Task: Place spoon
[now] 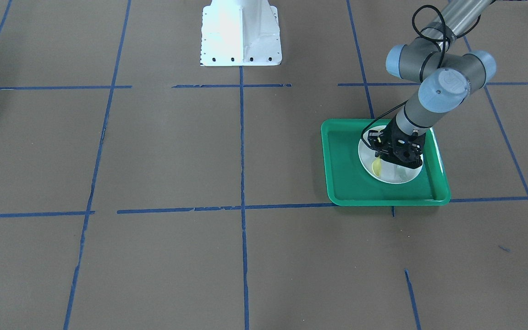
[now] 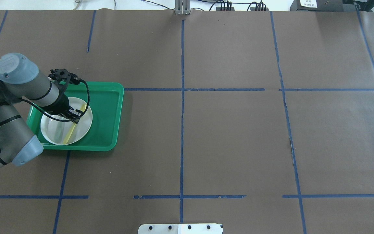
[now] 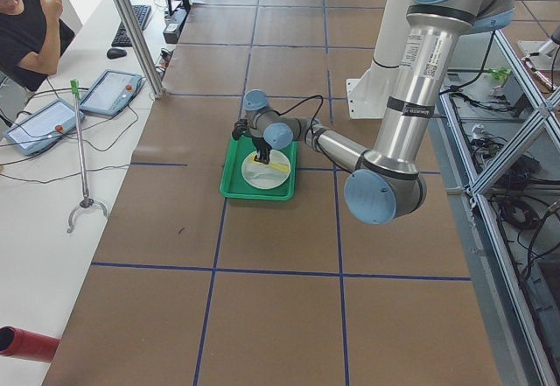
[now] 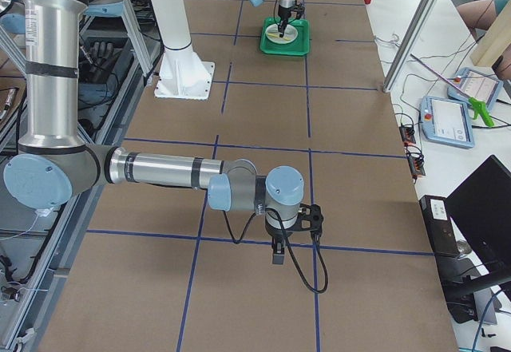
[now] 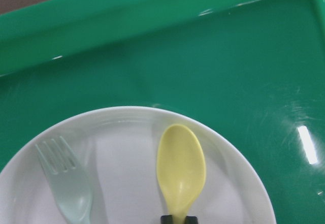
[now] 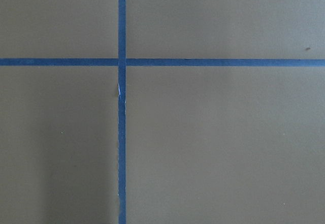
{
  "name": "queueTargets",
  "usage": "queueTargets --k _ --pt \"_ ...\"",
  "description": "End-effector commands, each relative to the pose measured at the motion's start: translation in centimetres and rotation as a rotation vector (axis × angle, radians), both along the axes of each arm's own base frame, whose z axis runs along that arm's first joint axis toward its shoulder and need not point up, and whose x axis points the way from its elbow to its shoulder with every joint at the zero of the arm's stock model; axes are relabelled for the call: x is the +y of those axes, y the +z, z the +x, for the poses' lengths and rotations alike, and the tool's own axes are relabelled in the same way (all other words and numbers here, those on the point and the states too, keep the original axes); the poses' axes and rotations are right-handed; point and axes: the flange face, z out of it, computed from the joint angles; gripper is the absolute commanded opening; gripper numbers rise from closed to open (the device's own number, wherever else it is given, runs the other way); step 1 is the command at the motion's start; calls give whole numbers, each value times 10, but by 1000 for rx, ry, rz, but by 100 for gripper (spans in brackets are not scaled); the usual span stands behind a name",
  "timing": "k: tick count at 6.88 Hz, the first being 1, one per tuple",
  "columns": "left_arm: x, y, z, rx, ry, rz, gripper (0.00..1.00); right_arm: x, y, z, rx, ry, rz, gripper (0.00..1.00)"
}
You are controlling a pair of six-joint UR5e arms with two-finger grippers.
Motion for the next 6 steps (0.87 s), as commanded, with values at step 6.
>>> queueTargets --k 6 --pt "9 -36 -8 -9 -21 -29 0 0 0 0 -1 0 0 100"
